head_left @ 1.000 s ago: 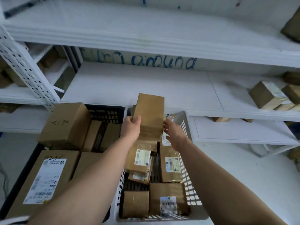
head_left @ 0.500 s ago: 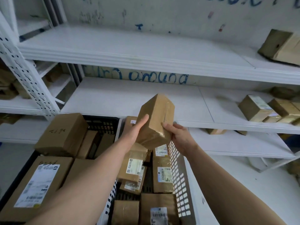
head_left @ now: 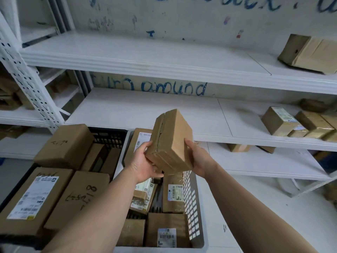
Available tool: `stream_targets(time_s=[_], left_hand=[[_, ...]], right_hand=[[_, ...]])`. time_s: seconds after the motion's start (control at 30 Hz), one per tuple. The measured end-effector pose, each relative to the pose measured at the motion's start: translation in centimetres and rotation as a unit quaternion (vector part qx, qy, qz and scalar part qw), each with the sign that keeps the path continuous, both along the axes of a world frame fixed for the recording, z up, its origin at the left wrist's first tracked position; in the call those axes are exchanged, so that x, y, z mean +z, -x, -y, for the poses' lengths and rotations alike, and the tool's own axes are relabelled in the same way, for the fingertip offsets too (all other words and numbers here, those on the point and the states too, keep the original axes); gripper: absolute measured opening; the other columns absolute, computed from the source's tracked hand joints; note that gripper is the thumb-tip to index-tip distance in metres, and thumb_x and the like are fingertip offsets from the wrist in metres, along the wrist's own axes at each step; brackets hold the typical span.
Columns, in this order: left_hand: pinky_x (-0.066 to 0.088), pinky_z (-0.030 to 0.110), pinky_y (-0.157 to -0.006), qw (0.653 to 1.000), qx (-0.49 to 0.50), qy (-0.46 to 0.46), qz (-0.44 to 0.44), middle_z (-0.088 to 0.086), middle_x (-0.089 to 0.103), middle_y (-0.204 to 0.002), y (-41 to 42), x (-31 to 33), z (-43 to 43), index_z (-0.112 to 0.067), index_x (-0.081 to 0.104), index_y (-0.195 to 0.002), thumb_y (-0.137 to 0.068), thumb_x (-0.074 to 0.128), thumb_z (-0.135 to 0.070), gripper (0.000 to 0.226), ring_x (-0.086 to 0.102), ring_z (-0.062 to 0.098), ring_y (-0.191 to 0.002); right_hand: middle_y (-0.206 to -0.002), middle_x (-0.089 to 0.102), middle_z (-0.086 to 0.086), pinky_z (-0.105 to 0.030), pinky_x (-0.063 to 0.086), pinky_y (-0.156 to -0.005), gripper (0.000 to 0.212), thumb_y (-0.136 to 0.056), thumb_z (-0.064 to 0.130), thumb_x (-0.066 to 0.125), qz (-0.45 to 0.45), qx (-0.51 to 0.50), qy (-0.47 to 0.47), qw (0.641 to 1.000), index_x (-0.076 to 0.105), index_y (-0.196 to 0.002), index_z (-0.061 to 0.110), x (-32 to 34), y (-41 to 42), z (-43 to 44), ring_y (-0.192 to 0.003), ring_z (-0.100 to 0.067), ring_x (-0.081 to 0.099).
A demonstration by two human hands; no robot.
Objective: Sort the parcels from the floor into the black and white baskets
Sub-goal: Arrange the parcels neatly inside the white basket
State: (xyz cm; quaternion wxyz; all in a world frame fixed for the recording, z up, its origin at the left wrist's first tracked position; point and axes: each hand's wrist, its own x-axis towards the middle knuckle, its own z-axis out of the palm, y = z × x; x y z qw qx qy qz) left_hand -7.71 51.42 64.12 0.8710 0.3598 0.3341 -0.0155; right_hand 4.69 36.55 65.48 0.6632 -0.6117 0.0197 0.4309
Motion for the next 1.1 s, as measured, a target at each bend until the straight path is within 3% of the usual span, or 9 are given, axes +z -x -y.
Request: stream_targets(time_s=[0.1, 0.23, 0.37, 0.5, 0.57, 0.7, 0.9, 1.0, 1.1], left_hand=[[0.043, 0.058, -0.098, 0.997, 0.012, -0.072, -0.03, 0.013, 0.065, -0.114, -0.3, -0.7, 0.5, -0.018, 0.057, -0.125, -0.093, 0.054, -0.038, 0.038, 0.058, 0.034, -0.116], [0.052, 0.045, -0.089, 0.967, -0.028, -0.237, -0.091, 0.007, 0.067, -0.108, -0.8, -0.6, 1.8, -0.028, 0.054, -0.132, -0.098, 0.048, -0.033, 0.034, 0.063, 0.027, -0.099], [0.039, 0.048, -0.103, 0.965, -0.022, -0.226, -0.132, 0.004, 0.06, -0.131, -1.3, -1.6, 1.8, -0.026, 0.054, -0.134, -0.057, 0.043, -0.094, 0.103, 0.055, 0.025, -0.118], [0.033, 0.055, -0.108, 0.962, 0.014, -0.211, -0.174, 0.004, 0.049, -0.144, -2.2, -5.0, -0.1, -0.033, 0.047, -0.14, -0.028, 0.032, -0.105, 0.133, 0.048, 0.028, -0.128], [0.038, 0.055, -0.105, 0.962, -0.008, -0.199, -0.186, 0.006, 0.049, -0.143, -1.5, -3.6, 0.5, -0.031, 0.048, -0.139, -0.042, 0.036, -0.103, 0.12, 0.049, 0.03, -0.127], [0.047, 0.051, -0.097, 0.97, -0.038, -0.187, -0.15, 0.003, 0.059, -0.123, -0.7, -2.7, 2.0, -0.025, 0.052, -0.123, -0.093, 0.041, -0.064, 0.051, 0.057, 0.028, -0.113], [0.053, 0.044, -0.081, 0.946, -0.074, -0.253, -0.188, 0.002, 0.06, -0.108, 0.0, -5.2, 2.7, -0.024, 0.051, -0.12, -0.096, 0.055, -0.03, 0.025, 0.058, 0.023, -0.097], [0.051, 0.036, -0.07, 0.946, -0.059, -0.244, -0.205, 0.003, 0.059, -0.099, 0.4, -6.1, 3.1, -0.025, 0.053, -0.117, -0.098, 0.046, -0.017, 0.022, 0.055, 0.021, -0.086], [0.04, 0.025, -0.053, 0.943, -0.035, -0.237, -0.233, 0.005, 0.057, -0.08, 0.5, -7.5, 3.1, -0.017, 0.057, -0.1, -0.099, 0.042, -0.015, 0.015, 0.052, 0.018, -0.068]], right_hand=[[-0.118, 0.067, -0.014, -0.037, 0.057, -0.071, 0.042, -0.095, 0.038, 0.058, 0.018, 0.002, 0.033, 0.999, 0.054, -0.126, 0.009, -0.4, -0.7, 1.3, -0.095, -0.028, 0.067], [-0.117, 0.067, -0.011, -0.04, 0.058, -0.077, 0.05, -0.088, 0.024, 0.071, 0.05, 0.012, 0.065, 0.997, 0.05, -0.13, 0.007, -1.4, -1.6, 3.1, -0.1, -0.026, 0.067], [-0.107, 0.065, -0.012, -0.029, 0.052, -0.068, 0.067, -0.077, -0.01, 0.07, 0.108, 0.082, 0.101, 0.986, 0.045, -0.135, 0.015, -1.9, -1.4, 3.9, -0.084, -0.02, 0.062], [-0.104, 0.062, -0.014, -0.035, 0.045, -0.091, 0.057, -0.079, -0.016, 0.04, 0.099, 0.1, 0.096, 0.985, 0.06, -0.123, 0.014, -1.7, -1.4, 4.8, -0.094, -0.022, 0.057], [-0.104, 0.065, -0.013, -0.039, 0.043, -0.09, 0.047, -0.081, -0.009, 0.036, 0.046, 0.062, 0.086, 0.993, 0.068, -0.11, 0.01, -2.3, -1.7, 5.1, -0.099, -0.025, 0.059], [-0.097, 0.066, -0.011, -0.037, 0.045, -0.086, 0.027, -0.094, 0.008, 0.043, 0.027, 0.015, 0.104, 0.994, 0.069, -0.097, 0.002, -3.4, -1.7, 5.1, -0.089, -0.026, 0.061], [-0.09, 0.06, -0.009, -0.033, 0.044, -0.083, 0.009, -0.093, 0.007, 0.055, 0.067, 0.023, 0.16, 0.985, 0.063, -0.088, 0.006, -5.5, -0.6, 4.8, -0.072, -0.015, 0.057], [-0.1, 0.058, -0.013, -0.034, 0.048, -0.088, 0.026, -0.091, -0.003, 0.053, 0.069, 0.024, 0.175, 0.982, 0.061, -0.116, -0.005, -6.9, -0.4, 4.6, -0.085, -0.02, 0.058], [-0.1, 0.058, -0.013, -0.034, 0.05, -0.089, 0.033, -0.09, -0.007, 0.051, 0.075, 0.044, 0.204, 0.975, 0.057, -0.122, -0.011, -7.6, -0.1, 4.3, -0.09, -0.022, 0.056]])
